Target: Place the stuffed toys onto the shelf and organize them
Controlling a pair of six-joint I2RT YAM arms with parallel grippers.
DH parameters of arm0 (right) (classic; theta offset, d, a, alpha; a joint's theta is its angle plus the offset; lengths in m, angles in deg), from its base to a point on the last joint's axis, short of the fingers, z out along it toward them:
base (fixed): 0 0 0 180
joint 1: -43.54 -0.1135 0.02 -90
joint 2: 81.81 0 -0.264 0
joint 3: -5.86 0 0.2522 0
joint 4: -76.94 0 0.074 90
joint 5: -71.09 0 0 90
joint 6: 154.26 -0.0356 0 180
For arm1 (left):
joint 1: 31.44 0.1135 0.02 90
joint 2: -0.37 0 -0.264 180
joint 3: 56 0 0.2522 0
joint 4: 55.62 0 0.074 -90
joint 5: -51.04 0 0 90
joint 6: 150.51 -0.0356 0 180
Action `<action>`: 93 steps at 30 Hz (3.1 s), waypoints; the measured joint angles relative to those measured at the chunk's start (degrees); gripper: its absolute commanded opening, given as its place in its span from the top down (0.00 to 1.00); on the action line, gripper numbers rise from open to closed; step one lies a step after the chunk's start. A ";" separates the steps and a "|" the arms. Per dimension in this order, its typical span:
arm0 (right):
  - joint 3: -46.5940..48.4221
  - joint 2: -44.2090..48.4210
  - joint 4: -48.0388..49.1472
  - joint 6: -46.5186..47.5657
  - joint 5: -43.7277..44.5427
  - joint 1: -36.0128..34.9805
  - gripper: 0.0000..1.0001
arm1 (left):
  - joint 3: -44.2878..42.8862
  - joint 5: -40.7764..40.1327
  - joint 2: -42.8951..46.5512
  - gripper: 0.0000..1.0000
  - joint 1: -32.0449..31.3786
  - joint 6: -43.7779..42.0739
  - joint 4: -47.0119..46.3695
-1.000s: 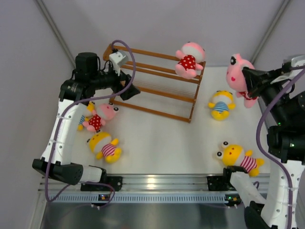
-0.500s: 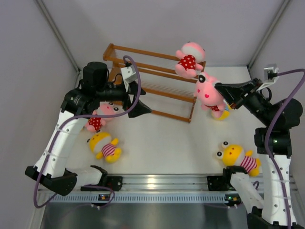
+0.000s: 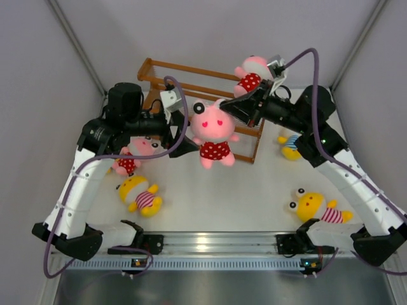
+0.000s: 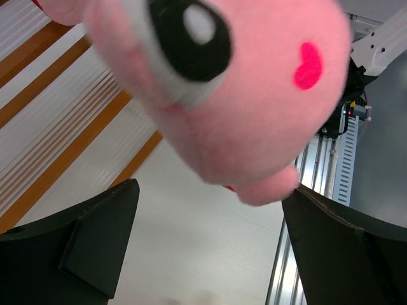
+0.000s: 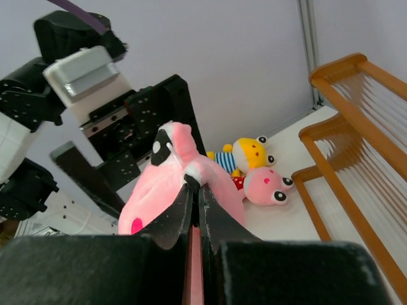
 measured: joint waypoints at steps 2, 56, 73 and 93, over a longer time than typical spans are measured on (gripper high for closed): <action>0.92 -2.84 1.25 0.11 -0.11 -0.79 1.00 | -1.31 -0.07 0.09 0.02 0.00 -1.55 1.62; -39.78 11.61 6.84 74.47 29.75 -17.75 0.08 | -3.63 -10.38 -7.10 1.00 2.29 6.62 0.57; -36.57 -1.53 18.78 71.82 34.47 -17.73 0.36 | -2.14 -9.18 -7.69 1.00 3.08 7.32 0.42; -18.51 -1.49 2.82 56.72 25.83 -17.68 1.00 | -9.97 -27.06 -8.52 0.44 3.21 1.92 2.84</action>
